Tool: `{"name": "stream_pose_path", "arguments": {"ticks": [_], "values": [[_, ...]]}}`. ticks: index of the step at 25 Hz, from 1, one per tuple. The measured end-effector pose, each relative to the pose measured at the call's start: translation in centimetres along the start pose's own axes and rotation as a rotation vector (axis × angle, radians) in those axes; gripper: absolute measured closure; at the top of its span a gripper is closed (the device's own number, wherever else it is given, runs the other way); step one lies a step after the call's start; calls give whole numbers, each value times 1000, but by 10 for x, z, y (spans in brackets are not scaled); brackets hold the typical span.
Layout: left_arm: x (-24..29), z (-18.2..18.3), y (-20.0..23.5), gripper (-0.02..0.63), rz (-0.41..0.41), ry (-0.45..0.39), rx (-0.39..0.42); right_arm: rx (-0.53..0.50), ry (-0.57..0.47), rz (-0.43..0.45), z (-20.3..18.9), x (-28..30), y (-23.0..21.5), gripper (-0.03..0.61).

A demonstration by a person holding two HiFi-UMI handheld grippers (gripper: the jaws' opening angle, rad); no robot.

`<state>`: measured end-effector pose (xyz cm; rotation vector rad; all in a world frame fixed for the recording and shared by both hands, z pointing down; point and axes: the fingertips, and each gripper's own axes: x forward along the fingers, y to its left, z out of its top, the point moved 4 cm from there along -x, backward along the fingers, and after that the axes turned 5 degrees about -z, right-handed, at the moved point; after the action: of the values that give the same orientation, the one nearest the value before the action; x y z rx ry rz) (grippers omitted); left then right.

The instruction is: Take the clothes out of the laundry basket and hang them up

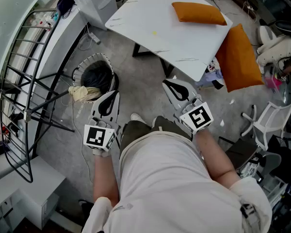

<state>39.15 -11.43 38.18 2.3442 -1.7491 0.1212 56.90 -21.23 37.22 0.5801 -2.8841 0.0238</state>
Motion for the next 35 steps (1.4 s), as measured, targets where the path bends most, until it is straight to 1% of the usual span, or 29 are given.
{"name": "stream_pose_path", "arguments": {"ticks": [2, 4, 8, 11, 16, 19, 24, 28, 32, 35], "values": [[-7, -2, 13, 614, 12, -13, -30, -9, 8, 4, 1, 10, 5, 572], [-12, -5, 25, 614, 19, -15, -42, -5, 10, 6, 2, 21, 8, 572], [-17, -17, 47, 614, 21, 19, -31, 28, 12, -7, -1, 46, 8, 572], [-15, -27, 63, 614, 30, 49, -52, 61, 17, -17, -3, 64, 3, 571], [5, -43, 96, 614, 60, 103, -80, 102, 55, -32, -13, 101, -22, 571], [29, -43, 120, 614, 84, 123, -96, 114, 69, -25, -18, 128, -49, 571], [78, -34, 160, 614, 138, 177, -95, 153, 93, 25, -25, 181, -103, 572], [117, -30, 196, 612, 214, 223, -121, 178, 119, 88, -28, 227, -144, 571], [146, -34, 230, 612, 301, 267, -161, 206, 152, 143, -35, 266, -176, 571], [153, -43, 247, 611, 360, 312, -219, 222, 194, 202, -39, 290, -185, 571]]}}
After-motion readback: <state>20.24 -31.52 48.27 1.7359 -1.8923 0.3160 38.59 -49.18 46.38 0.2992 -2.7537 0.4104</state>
